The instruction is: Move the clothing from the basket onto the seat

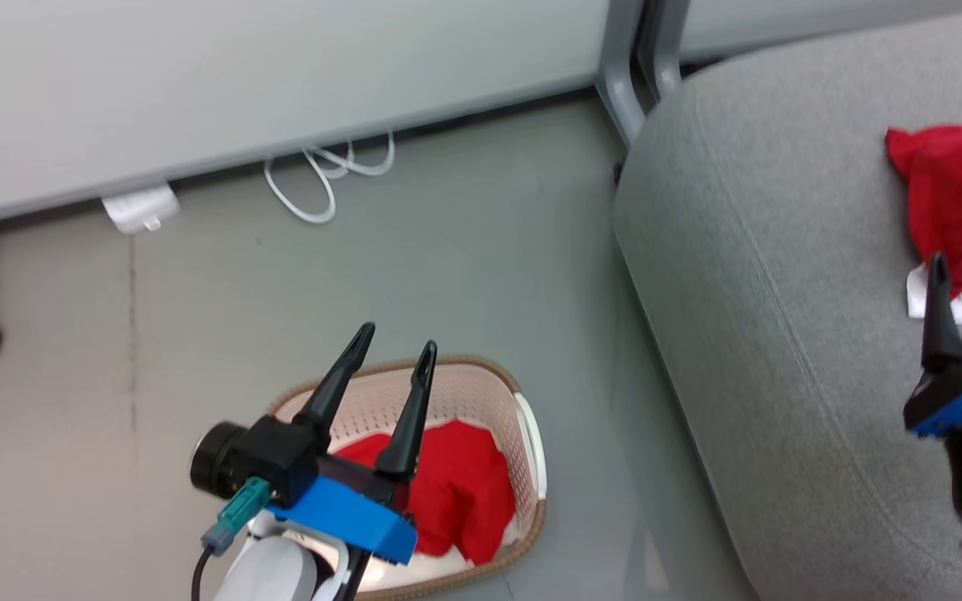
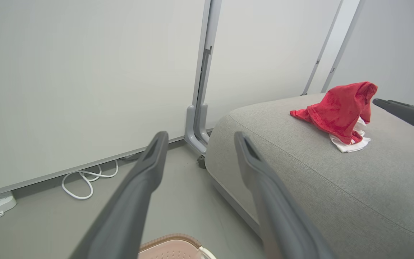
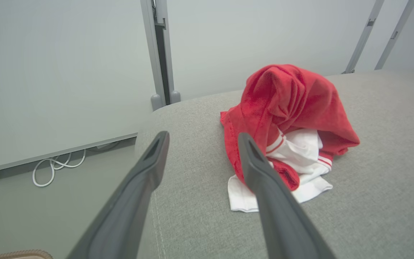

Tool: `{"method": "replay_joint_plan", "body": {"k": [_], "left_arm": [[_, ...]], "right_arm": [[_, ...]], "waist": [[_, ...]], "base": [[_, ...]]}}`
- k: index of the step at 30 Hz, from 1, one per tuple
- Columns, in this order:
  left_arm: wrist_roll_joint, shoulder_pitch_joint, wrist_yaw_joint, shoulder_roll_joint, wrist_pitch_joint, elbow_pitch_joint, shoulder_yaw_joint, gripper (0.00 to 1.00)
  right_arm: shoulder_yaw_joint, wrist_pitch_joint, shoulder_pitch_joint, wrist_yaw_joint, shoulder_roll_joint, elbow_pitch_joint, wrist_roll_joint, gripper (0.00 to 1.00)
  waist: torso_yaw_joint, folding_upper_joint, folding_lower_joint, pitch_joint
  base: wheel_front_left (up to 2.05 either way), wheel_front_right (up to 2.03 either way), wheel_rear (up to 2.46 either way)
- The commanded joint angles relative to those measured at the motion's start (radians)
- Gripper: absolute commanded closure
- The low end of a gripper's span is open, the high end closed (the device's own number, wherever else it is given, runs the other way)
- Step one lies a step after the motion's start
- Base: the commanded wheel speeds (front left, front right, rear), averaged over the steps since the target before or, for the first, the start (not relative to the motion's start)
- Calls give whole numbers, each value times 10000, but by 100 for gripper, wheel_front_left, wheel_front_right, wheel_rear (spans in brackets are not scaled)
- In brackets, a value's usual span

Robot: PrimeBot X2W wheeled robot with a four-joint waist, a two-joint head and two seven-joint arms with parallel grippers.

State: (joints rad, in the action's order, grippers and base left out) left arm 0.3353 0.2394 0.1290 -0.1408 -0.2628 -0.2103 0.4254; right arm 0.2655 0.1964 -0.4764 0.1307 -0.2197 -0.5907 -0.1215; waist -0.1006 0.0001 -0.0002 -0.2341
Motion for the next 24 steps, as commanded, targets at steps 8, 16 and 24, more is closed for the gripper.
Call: {"method": "replay_joint_plan", "body": {"k": [8,16,24], "left_arm": [[11,-1209,24,248,-29,-327,-1110,0],[-164,-1845,24,263,-29,-408,-1991,0],[-292,-2133,24,279,-29,-620,-2837,0]], "right_arm": [[60,-889,2715,1,1238,3442,588,0],[-601,-1045,4165,1,1652,5185,812,0],[-1373,-881,5212,1,1692,5524,656,0]], "waist": [[882,-1,2,1743],[1180,-1,2,2188],[1471,-1,2,2453]], "base": [[0,0,0],[0,0,0],[0,0,0]]}}
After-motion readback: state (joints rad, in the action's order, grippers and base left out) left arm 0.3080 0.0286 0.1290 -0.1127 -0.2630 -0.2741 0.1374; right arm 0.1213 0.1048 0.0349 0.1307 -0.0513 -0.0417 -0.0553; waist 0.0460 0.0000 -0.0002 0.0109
